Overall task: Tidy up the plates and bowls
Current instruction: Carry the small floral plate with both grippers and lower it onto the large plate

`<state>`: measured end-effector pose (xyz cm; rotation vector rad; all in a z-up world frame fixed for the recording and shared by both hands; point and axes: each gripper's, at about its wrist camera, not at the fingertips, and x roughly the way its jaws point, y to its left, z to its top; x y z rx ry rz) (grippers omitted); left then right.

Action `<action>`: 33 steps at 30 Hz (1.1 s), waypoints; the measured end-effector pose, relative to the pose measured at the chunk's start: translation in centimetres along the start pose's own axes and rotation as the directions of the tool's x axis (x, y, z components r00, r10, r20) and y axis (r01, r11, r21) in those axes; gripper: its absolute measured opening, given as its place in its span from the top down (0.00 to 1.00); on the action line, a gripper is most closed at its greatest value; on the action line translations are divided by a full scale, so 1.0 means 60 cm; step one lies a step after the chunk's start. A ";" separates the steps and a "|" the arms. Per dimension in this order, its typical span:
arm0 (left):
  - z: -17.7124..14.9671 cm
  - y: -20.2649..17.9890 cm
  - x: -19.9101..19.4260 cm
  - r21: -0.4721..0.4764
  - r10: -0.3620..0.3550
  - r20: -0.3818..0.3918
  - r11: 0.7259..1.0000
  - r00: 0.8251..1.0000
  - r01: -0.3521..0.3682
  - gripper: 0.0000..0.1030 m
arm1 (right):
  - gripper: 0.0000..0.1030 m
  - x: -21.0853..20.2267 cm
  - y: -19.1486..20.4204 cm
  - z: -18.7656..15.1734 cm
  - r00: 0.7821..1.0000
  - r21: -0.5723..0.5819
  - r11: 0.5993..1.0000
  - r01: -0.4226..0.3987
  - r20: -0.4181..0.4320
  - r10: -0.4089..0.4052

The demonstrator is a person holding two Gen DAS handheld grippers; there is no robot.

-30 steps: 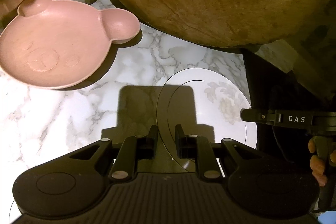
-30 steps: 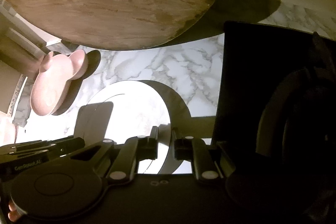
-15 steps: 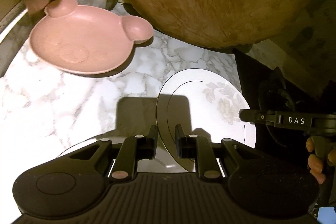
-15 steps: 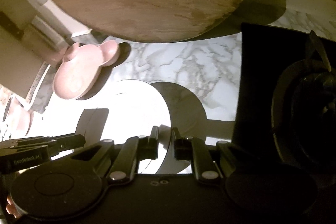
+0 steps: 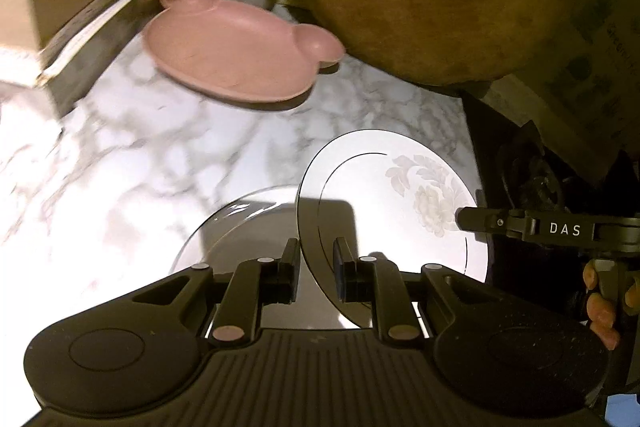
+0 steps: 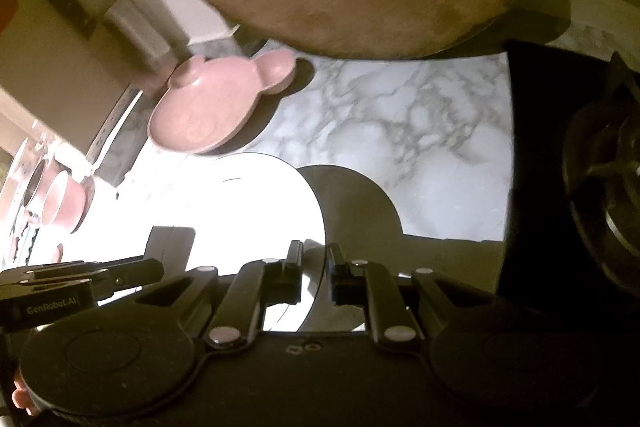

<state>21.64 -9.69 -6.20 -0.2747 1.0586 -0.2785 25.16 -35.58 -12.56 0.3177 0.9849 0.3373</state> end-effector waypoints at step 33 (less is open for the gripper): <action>-0.081 0.078 -0.007 -0.030 0.049 -0.074 0.998 0.996 -0.052 0.84 | 0.90 0.053 0.082 -0.095 0.995 -0.014 1.000 -0.009 -0.100 0.007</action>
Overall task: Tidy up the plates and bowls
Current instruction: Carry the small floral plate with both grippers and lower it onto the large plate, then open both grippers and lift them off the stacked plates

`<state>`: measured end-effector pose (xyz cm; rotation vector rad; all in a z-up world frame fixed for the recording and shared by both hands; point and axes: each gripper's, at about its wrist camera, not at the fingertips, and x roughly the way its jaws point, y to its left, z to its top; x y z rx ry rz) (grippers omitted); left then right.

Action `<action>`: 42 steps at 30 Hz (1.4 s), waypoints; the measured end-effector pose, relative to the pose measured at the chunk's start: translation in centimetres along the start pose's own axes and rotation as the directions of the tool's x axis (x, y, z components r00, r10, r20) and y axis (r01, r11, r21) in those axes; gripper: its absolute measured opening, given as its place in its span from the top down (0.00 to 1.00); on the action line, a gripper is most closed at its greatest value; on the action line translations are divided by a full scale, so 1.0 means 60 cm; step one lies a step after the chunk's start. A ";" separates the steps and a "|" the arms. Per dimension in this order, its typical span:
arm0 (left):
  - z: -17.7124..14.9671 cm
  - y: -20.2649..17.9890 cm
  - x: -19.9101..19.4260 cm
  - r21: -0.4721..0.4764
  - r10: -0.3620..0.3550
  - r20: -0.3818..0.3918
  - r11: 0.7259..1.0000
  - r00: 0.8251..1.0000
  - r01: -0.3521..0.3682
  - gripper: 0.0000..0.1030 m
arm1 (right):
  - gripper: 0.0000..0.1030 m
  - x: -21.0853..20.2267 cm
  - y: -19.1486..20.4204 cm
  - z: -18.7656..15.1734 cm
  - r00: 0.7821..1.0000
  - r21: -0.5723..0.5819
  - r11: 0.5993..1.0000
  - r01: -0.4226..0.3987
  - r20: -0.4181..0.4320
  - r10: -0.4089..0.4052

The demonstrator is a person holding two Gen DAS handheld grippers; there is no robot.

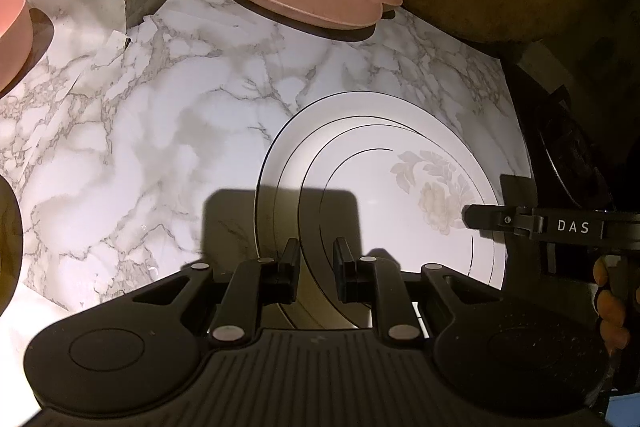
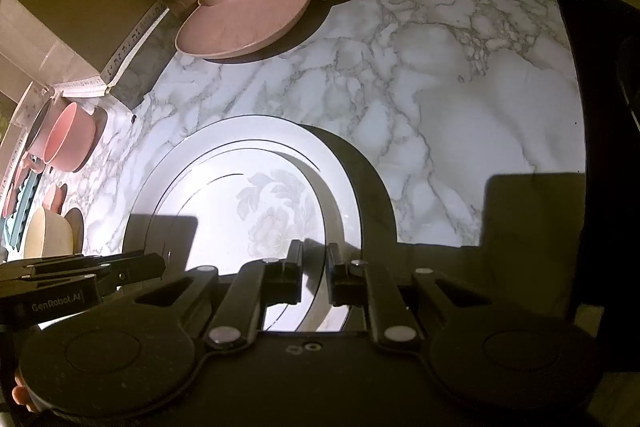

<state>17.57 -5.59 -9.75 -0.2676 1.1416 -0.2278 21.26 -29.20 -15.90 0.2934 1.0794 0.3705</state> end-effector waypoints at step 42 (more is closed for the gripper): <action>-0.023 -0.006 -0.071 0.065 0.050 0.107 0.996 0.993 -0.057 0.84 | 0.77 -0.025 0.032 -0.007 0.999 -0.076 0.997 0.010 0.037 -0.007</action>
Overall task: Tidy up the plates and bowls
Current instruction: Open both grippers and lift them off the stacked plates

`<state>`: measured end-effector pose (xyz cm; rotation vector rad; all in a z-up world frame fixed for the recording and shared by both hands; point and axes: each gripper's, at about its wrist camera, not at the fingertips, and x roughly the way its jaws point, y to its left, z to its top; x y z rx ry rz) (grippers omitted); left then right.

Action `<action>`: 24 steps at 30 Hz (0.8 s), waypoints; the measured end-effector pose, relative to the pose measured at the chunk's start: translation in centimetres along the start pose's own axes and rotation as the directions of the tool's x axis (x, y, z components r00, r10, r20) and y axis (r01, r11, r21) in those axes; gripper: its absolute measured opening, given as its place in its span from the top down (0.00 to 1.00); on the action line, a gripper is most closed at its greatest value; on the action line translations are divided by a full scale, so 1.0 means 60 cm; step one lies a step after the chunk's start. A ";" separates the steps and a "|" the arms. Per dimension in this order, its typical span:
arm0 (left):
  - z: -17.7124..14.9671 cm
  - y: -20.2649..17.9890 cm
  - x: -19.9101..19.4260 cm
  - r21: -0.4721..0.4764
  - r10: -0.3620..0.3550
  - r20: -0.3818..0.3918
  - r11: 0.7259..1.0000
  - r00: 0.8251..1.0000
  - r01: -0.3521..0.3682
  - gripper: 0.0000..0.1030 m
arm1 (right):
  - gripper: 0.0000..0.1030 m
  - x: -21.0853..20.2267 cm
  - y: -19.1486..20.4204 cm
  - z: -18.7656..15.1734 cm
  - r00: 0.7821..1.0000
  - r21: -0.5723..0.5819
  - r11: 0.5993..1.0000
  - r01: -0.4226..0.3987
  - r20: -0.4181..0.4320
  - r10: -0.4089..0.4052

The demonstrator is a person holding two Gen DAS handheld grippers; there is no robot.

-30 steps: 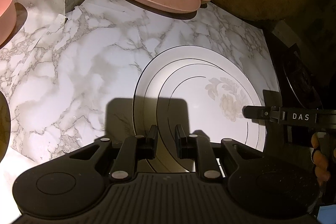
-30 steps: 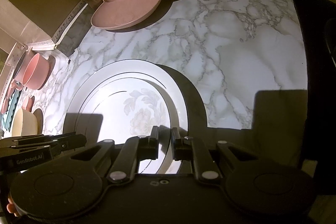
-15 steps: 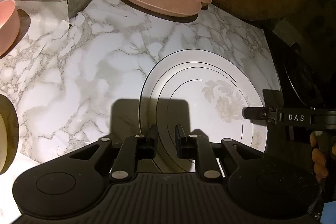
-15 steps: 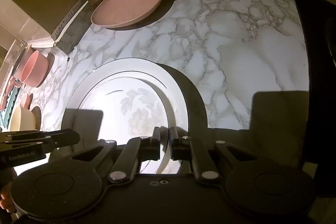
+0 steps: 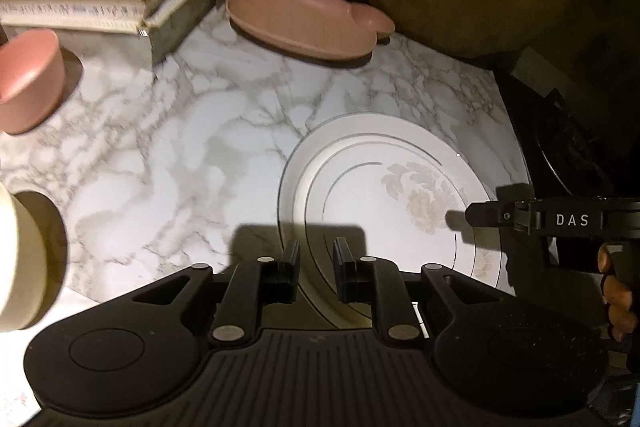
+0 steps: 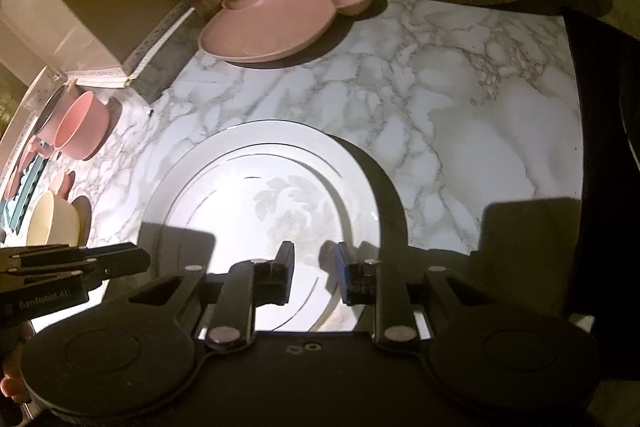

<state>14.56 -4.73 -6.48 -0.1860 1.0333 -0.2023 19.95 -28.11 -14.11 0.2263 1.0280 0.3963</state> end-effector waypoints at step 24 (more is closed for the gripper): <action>-0.012 0.018 -0.132 0.007 0.063 0.219 0.998 0.974 -0.066 0.46 | 0.37 -0.085 0.117 -0.032 0.984 -0.116 0.993 0.007 0.177 0.014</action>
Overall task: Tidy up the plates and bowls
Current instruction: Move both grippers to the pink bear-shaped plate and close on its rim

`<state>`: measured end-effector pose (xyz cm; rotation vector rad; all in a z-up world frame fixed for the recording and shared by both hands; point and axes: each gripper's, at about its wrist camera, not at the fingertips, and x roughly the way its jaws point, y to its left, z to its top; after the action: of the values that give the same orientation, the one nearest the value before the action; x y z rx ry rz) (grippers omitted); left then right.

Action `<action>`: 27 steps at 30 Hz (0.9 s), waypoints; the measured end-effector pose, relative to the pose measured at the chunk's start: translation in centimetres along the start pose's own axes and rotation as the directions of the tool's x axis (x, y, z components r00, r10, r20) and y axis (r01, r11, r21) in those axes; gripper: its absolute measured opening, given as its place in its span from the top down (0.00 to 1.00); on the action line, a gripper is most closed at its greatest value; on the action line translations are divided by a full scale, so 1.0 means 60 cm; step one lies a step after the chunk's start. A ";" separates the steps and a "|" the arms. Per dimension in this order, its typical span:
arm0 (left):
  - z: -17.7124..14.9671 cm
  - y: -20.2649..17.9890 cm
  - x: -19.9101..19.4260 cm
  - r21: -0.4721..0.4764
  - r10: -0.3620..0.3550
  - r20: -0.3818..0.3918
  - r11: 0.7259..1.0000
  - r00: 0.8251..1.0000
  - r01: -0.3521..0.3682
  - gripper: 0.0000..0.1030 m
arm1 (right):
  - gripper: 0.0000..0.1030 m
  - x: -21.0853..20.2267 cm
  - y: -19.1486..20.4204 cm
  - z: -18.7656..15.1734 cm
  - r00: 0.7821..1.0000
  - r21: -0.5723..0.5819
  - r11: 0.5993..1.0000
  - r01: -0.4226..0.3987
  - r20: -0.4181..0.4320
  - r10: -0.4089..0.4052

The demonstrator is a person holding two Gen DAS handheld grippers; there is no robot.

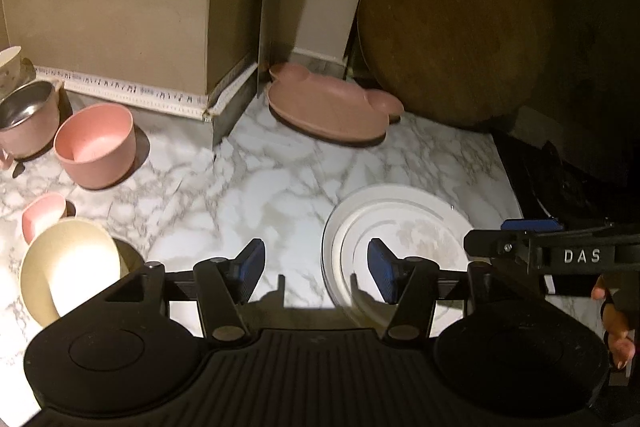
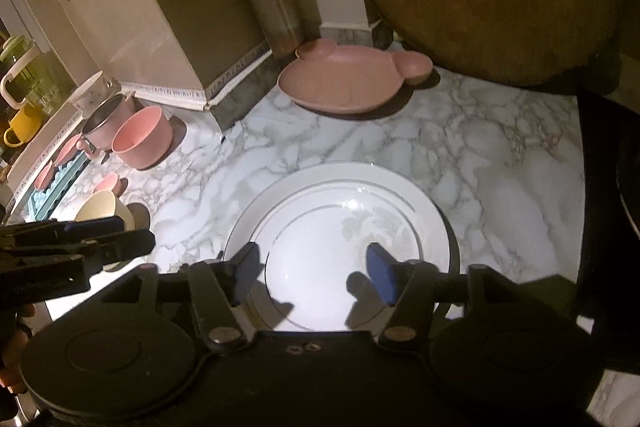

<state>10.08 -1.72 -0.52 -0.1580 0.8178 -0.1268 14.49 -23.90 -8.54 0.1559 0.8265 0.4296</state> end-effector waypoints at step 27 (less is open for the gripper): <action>0.236 -0.009 0.296 -0.028 0.143 0.006 0.989 0.990 -0.142 0.22 | 0.02 0.169 -0.127 0.229 0.985 0.102 0.980 0.169 0.012 -0.171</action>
<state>32.50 -4.03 -3.58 -0.1250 0.8209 0.0196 33.05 -26.00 -8.46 0.1814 0.8342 0.2255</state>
